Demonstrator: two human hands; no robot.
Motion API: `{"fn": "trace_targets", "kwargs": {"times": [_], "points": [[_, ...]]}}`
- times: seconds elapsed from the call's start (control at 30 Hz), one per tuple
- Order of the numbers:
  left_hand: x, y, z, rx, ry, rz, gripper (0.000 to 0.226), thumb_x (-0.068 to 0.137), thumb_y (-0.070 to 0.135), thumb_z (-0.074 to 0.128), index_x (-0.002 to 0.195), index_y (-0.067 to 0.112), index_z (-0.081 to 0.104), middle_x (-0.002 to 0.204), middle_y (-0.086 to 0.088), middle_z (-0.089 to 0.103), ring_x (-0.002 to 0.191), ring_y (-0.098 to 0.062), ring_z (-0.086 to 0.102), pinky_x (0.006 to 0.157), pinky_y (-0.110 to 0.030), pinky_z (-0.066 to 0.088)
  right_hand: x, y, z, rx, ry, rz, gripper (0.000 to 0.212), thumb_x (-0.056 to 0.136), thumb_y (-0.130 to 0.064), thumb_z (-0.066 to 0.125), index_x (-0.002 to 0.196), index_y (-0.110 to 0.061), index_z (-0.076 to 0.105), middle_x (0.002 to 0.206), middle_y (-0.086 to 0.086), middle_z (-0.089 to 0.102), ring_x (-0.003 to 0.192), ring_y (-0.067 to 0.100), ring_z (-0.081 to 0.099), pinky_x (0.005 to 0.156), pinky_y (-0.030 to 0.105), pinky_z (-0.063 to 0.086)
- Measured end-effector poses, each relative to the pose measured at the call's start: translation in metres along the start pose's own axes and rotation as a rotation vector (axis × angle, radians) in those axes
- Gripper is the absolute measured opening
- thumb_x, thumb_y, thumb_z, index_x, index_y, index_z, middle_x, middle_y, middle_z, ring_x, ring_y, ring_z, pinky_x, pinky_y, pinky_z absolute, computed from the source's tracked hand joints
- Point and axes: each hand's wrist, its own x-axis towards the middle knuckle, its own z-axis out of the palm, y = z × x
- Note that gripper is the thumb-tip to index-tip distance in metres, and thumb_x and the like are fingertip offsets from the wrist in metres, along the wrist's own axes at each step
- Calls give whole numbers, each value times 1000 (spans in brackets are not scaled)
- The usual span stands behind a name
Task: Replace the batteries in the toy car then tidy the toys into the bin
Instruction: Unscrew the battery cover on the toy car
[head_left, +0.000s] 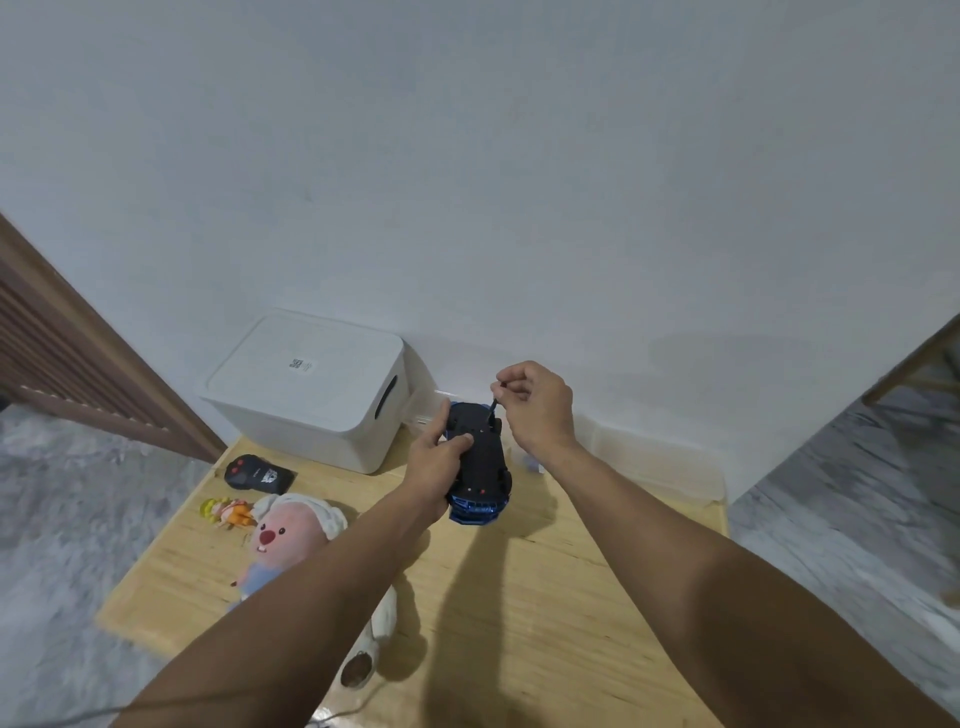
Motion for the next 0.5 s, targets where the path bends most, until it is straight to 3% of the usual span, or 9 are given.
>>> {"fn": "trace_targets", "kwargs": {"times": [0.17,0.3,0.4,0.5], "points": [[5,4,-1,2,12,-13,65,92,4,56,146,35,38,127,-5,60,105,-33,64,91,-51,54,1,0,-1,2,4,3,7,85,-12,69,88,-17,72,82,-10,69,80,5,66,77,15,50],[6,8,0,27,-1,4,65,92,4,55,146,37,39,130,-2,59,106,-31,64,89,-48,55,0,0,-2,79,62,17,10,79,-14,76,88,-13,75,76,-13,68,72,-3,65,73,12,49],[4,11,3,37,2,13,65,92,5,56,146,37,40,127,-1,60,105,-30,65,88,-46,56,0,-1,-3,88,114,18,8,79,-14,77,86,-14,73,73,-9,68,72,6,67,72,15,51],[2,13,7,51,6,22,65,92,5,56,146,36,39,115,4,61,104,-30,64,88,-46,56,1,-4,-5,88,122,18,12,81,-12,74,87,-15,65,74,-8,66,71,4,65,69,14,51]]}}
